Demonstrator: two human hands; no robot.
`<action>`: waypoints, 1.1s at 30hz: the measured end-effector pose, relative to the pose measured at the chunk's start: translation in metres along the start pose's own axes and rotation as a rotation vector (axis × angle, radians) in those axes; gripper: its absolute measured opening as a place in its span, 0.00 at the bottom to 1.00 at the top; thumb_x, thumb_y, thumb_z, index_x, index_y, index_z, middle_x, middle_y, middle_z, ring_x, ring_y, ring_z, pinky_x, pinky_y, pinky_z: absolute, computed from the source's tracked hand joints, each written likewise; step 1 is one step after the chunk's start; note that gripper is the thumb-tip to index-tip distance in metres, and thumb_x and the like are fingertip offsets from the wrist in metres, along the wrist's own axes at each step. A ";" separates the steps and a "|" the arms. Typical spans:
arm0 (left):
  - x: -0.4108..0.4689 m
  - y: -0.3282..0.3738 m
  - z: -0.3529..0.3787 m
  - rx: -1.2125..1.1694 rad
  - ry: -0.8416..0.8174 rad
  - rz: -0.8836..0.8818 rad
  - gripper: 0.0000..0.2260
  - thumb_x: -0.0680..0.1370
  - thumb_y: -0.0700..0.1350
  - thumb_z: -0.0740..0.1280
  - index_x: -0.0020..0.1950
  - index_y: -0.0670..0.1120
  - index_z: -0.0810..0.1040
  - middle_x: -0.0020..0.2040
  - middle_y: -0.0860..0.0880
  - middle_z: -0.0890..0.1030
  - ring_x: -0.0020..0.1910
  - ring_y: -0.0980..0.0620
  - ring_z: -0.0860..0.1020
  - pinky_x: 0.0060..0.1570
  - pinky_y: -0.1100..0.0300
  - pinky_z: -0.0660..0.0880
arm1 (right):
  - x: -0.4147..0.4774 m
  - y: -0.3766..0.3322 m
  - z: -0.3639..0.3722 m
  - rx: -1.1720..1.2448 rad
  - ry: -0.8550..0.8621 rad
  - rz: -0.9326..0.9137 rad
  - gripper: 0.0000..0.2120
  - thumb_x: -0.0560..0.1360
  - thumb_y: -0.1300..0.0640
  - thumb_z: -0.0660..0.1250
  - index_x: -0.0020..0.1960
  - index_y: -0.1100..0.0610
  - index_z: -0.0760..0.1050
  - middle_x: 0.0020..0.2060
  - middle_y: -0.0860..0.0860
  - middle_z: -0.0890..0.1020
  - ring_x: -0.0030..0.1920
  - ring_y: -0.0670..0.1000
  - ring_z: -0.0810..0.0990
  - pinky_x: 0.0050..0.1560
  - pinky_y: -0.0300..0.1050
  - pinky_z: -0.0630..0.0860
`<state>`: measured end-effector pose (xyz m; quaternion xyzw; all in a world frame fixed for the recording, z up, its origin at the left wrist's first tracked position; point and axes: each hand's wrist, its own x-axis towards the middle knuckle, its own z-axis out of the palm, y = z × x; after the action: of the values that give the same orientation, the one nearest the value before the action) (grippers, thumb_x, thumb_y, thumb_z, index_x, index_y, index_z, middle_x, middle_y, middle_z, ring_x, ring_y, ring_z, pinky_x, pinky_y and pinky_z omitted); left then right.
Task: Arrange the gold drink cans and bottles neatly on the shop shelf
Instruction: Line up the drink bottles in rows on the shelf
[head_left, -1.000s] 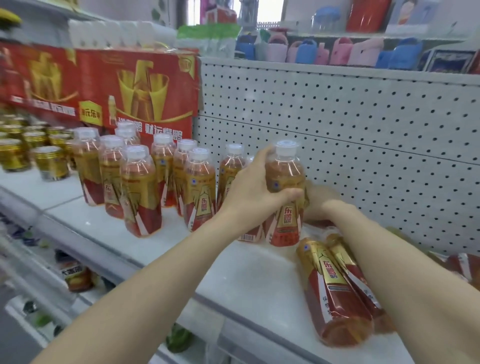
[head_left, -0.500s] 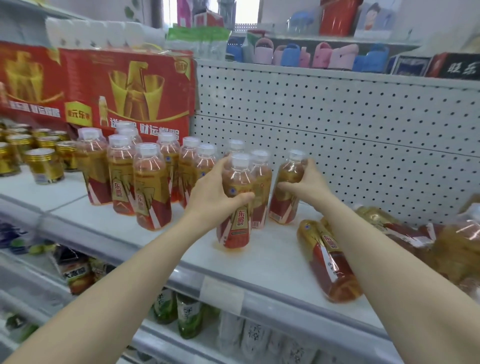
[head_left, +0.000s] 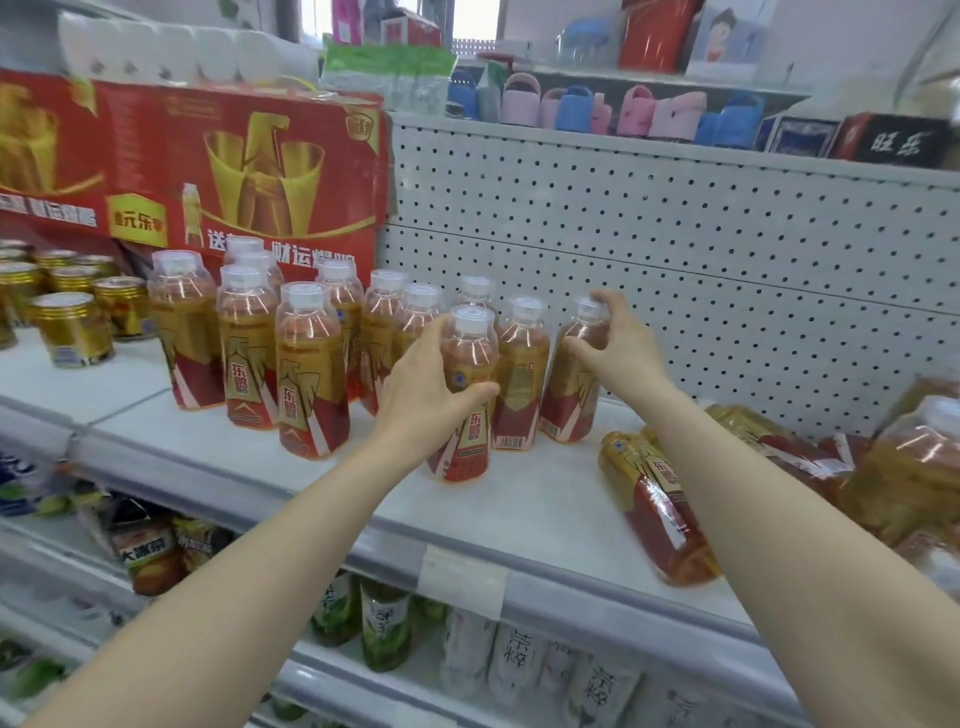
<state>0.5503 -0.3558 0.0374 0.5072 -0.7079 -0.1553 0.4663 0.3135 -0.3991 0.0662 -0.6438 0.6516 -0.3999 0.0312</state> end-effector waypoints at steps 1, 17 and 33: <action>0.001 -0.001 0.001 0.005 0.005 -0.007 0.37 0.69 0.56 0.77 0.73 0.51 0.64 0.65 0.52 0.76 0.64 0.51 0.75 0.62 0.49 0.73 | -0.001 -0.001 0.000 -0.011 0.002 -0.006 0.30 0.76 0.49 0.70 0.73 0.48 0.62 0.48 0.49 0.80 0.52 0.54 0.79 0.54 0.56 0.78; -0.029 0.025 0.055 0.301 0.095 0.505 0.30 0.75 0.42 0.72 0.75 0.41 0.65 0.75 0.40 0.62 0.78 0.40 0.54 0.77 0.50 0.50 | -0.068 0.051 -0.092 -0.512 -0.156 0.262 0.21 0.79 0.52 0.65 0.71 0.54 0.71 0.59 0.57 0.80 0.53 0.57 0.80 0.48 0.47 0.75; -0.053 0.069 0.118 -0.016 -0.556 0.408 0.18 0.78 0.64 0.57 0.53 0.57 0.81 0.50 0.53 0.70 0.54 0.49 0.71 0.59 0.46 0.71 | -0.108 0.063 -0.081 -0.578 -0.227 0.200 0.17 0.78 0.45 0.62 0.61 0.53 0.77 0.50 0.53 0.82 0.51 0.57 0.79 0.49 0.52 0.78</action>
<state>0.4173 -0.3097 -0.0028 0.2896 -0.8936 -0.1968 0.2809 0.2350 -0.2759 0.0346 -0.5992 0.7906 -0.1191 -0.0413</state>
